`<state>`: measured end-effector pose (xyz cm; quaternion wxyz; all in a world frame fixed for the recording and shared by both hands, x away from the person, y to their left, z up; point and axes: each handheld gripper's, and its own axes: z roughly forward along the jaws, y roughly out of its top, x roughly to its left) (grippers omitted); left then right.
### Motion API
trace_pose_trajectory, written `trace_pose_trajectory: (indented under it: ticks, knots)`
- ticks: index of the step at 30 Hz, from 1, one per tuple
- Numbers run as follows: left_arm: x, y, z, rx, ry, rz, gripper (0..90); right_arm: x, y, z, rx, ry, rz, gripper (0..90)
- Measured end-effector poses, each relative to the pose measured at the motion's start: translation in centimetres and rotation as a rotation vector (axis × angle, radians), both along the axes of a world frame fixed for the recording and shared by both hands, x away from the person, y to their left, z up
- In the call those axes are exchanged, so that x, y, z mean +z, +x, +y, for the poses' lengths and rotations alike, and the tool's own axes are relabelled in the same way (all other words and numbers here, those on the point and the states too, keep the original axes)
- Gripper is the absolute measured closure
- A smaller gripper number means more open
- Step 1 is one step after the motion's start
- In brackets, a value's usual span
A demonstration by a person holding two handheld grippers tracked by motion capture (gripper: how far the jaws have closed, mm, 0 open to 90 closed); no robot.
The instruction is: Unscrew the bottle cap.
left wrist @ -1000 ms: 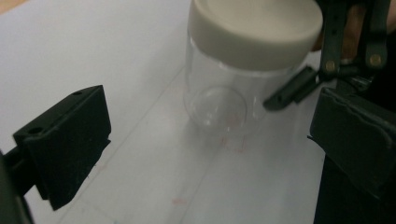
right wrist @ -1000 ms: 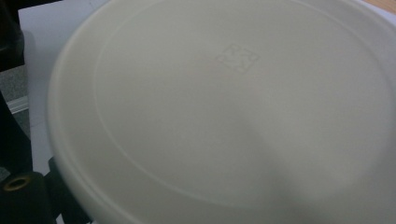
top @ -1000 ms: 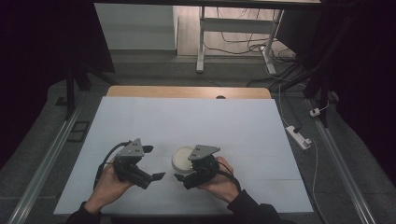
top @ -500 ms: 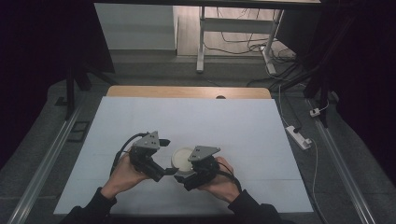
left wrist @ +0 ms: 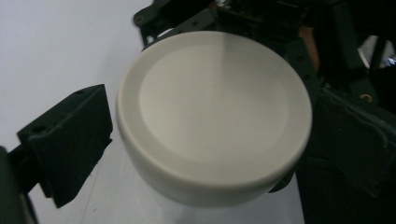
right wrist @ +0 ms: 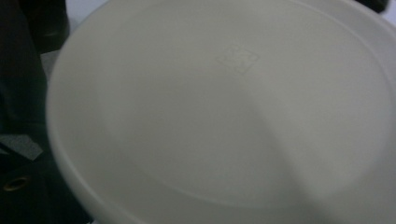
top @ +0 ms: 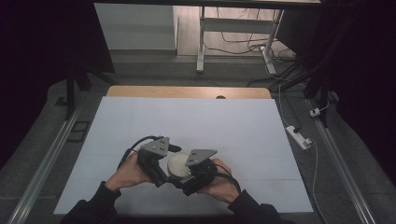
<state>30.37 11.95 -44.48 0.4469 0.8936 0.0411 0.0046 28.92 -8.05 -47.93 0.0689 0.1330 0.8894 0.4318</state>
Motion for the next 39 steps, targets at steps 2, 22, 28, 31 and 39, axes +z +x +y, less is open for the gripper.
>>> trace_pose_trajectory:
  ticks: [2, 22, 28, 31, 39]
  knots:
    - [0.1, 0.0, -0.3, -0.024, 0.007, -0.01, 2.5, 0.0, 0.0, 0.0, 0.027, 0.001, -0.006, 6.5]
    - [0.3, 0.0, -2.2, 0.213, 0.035, -0.013, 7.8, 0.2, 0.4, -0.4, -0.12, 0.007, -0.023, 6.5]
    - [0.3, 0.0, -2.5, 0.251, 0.023, 0.001, 7.4, 0.1, 0.7, -0.6, -0.146, 0.01, -0.023, 6.5]
    - [0.7, 0.1, -2.0, 0.219, 0.014, -0.012, 1.7, 0.3, 0.6, -0.7, -0.131, 0.022, -0.02, 6.5]
    - [1.8, -0.1, 0.9, 0.033, -0.022, -0.057, 0.5, 0.2, 0.1, -0.4, -0.02, 0.019, -0.006, 6.5]
